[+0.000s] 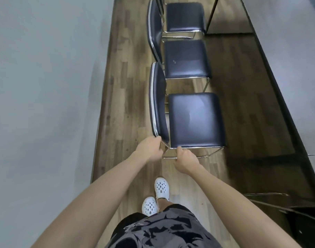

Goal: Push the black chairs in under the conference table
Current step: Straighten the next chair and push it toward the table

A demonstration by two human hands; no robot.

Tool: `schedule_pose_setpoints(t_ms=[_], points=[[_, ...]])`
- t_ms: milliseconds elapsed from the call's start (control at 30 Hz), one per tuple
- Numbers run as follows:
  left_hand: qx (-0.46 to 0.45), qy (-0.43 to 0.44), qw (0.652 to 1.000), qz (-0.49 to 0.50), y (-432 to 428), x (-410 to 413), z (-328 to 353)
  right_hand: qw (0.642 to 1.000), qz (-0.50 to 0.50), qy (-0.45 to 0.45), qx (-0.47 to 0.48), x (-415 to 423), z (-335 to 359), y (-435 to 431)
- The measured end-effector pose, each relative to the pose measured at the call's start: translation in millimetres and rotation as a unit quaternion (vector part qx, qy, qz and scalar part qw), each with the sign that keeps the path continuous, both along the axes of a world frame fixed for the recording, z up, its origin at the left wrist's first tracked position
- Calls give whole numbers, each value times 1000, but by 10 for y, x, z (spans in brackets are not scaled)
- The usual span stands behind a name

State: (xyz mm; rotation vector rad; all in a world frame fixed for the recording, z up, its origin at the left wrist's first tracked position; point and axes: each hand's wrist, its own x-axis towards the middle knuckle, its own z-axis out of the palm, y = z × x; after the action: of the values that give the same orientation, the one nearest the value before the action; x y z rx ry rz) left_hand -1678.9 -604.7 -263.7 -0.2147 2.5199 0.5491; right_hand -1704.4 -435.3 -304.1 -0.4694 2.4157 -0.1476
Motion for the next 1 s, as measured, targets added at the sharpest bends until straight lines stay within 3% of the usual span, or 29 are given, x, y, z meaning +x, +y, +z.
schedule_pose_setpoints(t_ms=[200, 467, 1000], points=[[-16, 8, 999, 40, -281, -143, 98, 999, 43, 32, -5, -305, 36, -317], [-28, -6, 998, 51, -785, -215, 56, 997, -1, 77, 13, -610, 103, -774], [-19, 33, 992, -117, -1969, -907, -107, 980, -166, 84, 69, -901, -115, -2065]])
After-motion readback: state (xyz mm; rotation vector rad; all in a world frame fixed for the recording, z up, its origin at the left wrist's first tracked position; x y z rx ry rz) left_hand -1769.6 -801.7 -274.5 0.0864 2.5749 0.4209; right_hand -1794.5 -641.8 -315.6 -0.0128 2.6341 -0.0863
